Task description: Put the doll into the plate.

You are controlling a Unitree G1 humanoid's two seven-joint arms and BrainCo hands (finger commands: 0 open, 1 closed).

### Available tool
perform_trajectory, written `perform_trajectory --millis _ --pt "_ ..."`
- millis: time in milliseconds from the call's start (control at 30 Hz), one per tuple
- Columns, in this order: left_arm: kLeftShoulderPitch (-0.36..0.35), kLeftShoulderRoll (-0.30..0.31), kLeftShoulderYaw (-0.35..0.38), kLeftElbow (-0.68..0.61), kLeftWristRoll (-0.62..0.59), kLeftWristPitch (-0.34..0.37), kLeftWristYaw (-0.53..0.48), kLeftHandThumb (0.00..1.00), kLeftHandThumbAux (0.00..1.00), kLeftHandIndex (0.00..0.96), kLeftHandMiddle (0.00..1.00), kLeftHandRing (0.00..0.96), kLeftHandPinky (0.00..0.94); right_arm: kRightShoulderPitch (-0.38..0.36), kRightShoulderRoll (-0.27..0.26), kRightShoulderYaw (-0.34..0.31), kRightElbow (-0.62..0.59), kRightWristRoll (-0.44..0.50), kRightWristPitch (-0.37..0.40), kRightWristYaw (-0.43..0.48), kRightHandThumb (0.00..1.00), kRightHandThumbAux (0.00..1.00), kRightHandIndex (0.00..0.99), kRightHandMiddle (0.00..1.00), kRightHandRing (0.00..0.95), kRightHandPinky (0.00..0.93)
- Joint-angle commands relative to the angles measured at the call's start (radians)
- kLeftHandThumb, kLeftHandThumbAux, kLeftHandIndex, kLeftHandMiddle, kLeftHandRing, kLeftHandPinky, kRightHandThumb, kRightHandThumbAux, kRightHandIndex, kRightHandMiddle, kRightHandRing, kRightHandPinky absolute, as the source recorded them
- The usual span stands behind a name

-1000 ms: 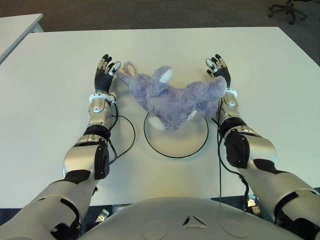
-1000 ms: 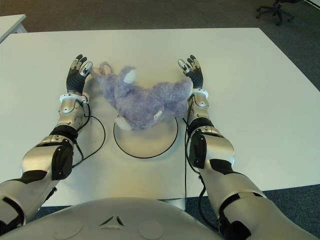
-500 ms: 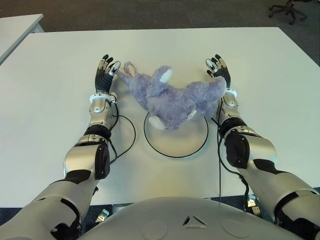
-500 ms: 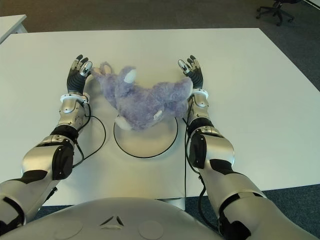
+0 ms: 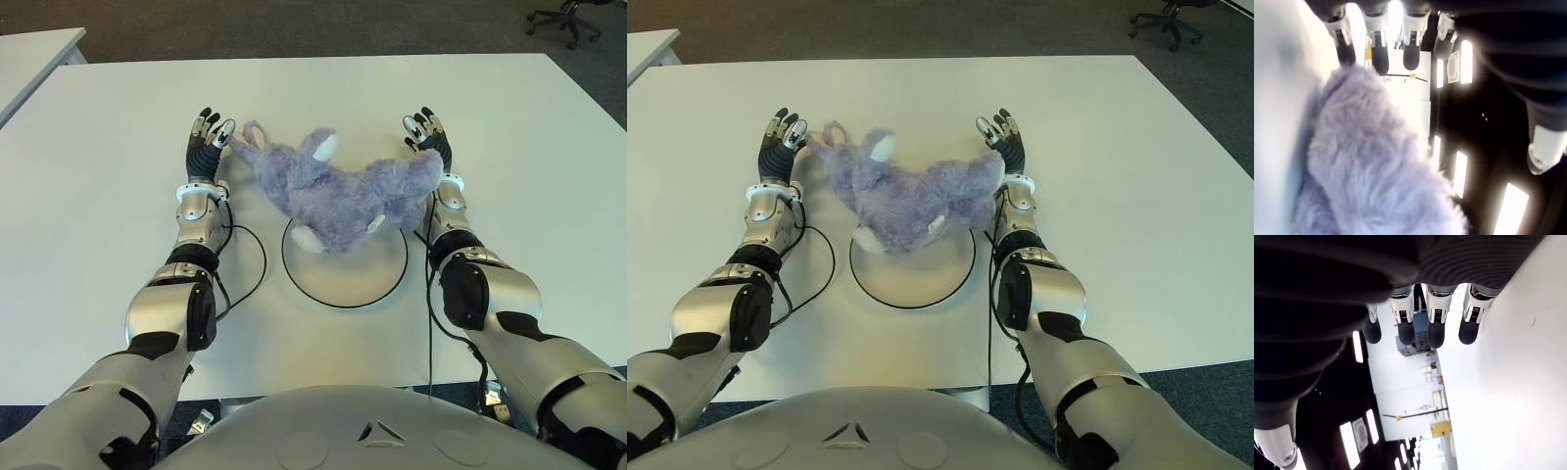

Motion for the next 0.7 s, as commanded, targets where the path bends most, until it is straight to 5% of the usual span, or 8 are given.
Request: perform_trajectory --millis 33,700 --pt "0.077 -0.030 -0.013 0.066 0.019 0.071 0.019 0.000 0.502 0.000 0.116 0.126 0.085 0.074 0.025 -0.007 0.042 0.013 0.035 -0.007 0.083 0.612 0.042 0.091 0.087 0.104" --pt "0.079 -0.031 -0.014 0.081 0.035 0.095 0.024 0.000 0.496 0.000 0.116 0.109 0.063 0.076 0.026 -0.013 0.042 0.015 0.033 -0.007 0.082 0.613 0.046 0.096 0.093 0.112"
